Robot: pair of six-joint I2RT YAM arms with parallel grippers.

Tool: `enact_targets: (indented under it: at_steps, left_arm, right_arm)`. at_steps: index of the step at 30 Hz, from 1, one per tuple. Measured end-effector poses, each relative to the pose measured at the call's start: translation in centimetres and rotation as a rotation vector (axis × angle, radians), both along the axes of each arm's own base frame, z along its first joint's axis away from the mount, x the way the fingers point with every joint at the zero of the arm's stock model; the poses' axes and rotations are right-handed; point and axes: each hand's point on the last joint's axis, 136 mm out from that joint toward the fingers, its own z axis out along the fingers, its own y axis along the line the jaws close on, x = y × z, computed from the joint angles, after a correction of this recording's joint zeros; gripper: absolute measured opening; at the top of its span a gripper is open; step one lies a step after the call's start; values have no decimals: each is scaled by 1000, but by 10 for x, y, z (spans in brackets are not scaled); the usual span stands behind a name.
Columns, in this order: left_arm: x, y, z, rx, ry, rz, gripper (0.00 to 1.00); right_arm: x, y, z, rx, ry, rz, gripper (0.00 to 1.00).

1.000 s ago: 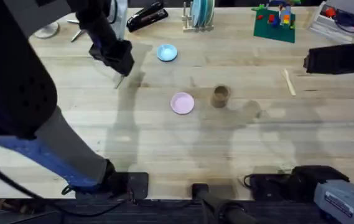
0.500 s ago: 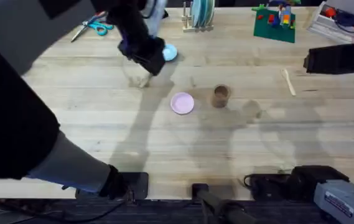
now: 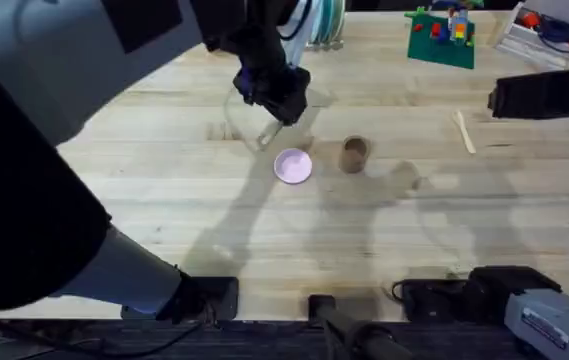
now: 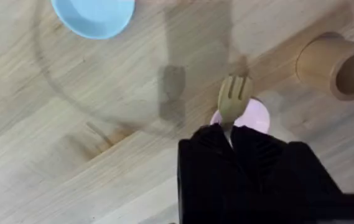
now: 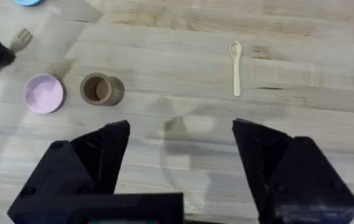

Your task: Pick up a utensil and set it on the pink plate, then put the other utensil in the container.

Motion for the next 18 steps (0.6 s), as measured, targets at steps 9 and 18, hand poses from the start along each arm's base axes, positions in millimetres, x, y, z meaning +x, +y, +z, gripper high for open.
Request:
enact_targets:
  at_steps: [9,18]
  left_arm:
    - [-10,-12,-8,2,15,-14,44]
    - [-20,-13,-23,-13,52,1,44]
  right_arm:
    - [0,0,0,0,0,0,994]
    - [0,0,0,0,0,0,995]
